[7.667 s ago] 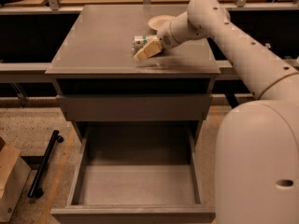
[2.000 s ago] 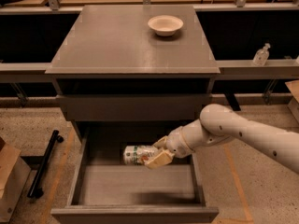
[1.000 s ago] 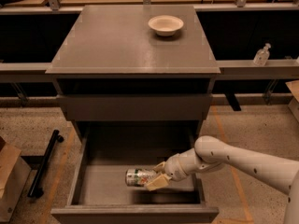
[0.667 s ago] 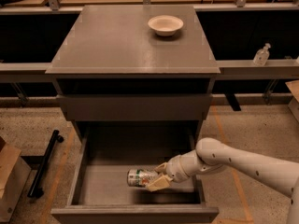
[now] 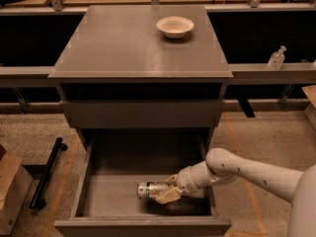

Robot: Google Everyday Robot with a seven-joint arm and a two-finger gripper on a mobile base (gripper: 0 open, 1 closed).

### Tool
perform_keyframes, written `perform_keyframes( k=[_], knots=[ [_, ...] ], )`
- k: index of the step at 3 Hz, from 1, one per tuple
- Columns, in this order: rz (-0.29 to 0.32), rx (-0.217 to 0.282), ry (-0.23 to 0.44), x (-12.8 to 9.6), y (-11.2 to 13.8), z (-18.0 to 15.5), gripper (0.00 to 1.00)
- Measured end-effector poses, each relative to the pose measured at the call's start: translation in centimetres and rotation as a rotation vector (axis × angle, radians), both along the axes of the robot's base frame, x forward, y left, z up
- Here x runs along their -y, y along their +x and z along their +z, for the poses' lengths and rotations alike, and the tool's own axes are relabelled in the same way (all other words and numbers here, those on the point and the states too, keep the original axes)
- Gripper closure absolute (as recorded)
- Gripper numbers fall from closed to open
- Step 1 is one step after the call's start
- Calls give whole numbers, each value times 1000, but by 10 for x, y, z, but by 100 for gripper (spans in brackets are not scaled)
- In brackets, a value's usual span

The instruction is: Place 7up can into middle drawer

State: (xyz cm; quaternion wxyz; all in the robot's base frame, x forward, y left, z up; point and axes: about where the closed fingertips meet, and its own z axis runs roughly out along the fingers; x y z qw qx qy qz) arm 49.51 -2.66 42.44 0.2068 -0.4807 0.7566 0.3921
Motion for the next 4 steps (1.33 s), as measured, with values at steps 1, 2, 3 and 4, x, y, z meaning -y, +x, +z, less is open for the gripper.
perform_keyframes(
  k=[1,2,3,4],
  knots=[
    [-12,-7,2,1,6,-16,38],
    [-29,-14,13,-2,13,-32,13],
    [-67,-18,33,-12,12,-43,0],
    [-70,-18,34,-12,12,-43,0]
  ],
)
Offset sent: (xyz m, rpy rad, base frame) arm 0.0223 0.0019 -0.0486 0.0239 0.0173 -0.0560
